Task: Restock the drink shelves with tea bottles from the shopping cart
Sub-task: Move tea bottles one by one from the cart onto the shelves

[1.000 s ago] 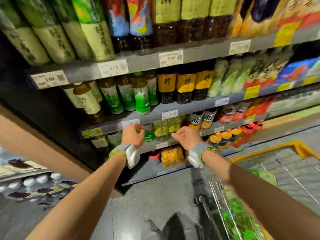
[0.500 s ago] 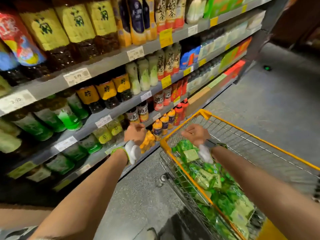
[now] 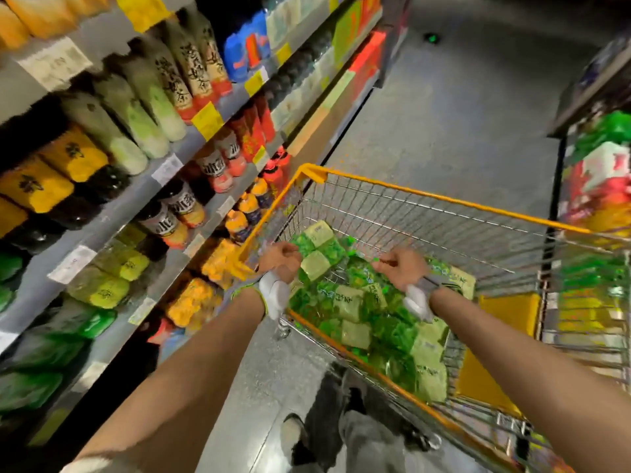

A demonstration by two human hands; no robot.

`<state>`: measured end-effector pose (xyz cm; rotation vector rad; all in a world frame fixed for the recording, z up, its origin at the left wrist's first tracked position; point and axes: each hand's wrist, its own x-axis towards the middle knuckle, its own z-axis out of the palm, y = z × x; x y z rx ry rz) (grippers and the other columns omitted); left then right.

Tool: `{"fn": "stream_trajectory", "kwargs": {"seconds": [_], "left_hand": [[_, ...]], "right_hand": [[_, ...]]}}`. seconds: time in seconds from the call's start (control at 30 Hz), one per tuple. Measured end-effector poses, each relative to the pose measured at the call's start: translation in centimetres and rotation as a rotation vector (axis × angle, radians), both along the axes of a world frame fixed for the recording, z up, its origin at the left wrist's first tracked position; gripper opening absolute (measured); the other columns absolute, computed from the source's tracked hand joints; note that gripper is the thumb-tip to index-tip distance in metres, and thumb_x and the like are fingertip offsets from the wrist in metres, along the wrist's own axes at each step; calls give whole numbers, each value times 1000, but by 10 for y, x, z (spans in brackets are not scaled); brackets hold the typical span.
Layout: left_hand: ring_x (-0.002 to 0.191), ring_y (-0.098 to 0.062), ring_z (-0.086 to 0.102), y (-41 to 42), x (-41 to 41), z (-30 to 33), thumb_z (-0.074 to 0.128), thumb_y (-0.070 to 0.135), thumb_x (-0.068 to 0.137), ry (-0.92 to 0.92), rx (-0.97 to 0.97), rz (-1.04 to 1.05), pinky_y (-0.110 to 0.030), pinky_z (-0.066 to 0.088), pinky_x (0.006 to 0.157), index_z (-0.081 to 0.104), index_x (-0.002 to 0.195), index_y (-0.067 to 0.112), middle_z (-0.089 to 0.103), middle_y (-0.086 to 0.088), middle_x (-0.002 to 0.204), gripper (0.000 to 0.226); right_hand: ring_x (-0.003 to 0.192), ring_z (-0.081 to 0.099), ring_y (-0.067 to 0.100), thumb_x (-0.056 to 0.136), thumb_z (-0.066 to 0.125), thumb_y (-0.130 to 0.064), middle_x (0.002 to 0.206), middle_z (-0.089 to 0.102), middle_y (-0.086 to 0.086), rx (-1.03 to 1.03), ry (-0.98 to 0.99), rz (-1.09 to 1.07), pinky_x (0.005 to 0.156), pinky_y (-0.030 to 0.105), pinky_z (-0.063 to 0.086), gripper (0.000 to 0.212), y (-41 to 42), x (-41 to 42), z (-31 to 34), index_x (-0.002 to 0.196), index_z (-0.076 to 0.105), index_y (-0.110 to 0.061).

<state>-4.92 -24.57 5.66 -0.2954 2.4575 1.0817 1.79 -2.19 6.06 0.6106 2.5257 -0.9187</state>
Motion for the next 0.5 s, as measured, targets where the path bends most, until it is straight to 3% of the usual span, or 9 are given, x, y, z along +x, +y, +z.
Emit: {"fn": "stream_trajectory", "kwargs": {"seconds": [0.1,0.17,0.23,0.27,0.37,0.5], "left_hand": [[82,-22,50,28,-9,-33,52,10,94,-76,-7,-25,-28,39,71,63,120,4,65,-20,118,29],[82,-24,51,43,-17,-55,53,12,93,-142,-31,-57,-28,38,75,63,119,5,66,-20,117,29],[85,-23,51,50,-24,-75,54,12,91,-190,-53,-63,-28,38,77,63,119,5,66,-18,117,30],[85,-23,51,55,-26,-84,54,13,90,-209,-65,-74,-29,40,78,62,119,5,66,-18,117,31],[96,-27,60,70,-35,-123,54,12,91,-290,-95,-108,-36,49,90,60,121,3,63,-19,122,32],[119,-36,56,89,-40,-164,51,11,95,-355,-168,-127,-39,46,99,57,124,-2,59,-22,127,33]], "right_hand": [[102,61,33,92,57,-37,107,66,22,-20,-127,-22,78,34,44,45,27,-1,-41,108,63,5],[91,61,25,90,58,-40,95,64,11,-45,-197,-30,82,33,44,40,39,-4,-72,107,61,-4],[71,55,10,88,60,-42,79,57,-2,-58,-179,-33,71,26,44,37,44,-3,-97,106,59,-10],[73,58,9,88,62,-41,84,61,-2,-69,-168,-33,68,24,44,42,47,-2,-109,112,59,-7],[107,62,27,89,61,-41,123,61,11,-110,-285,0,79,29,47,60,54,-6,-147,134,46,-5],[112,58,35,86,64,-42,128,56,19,-218,-413,-37,93,44,50,69,54,-12,-195,137,38,-4]]}}
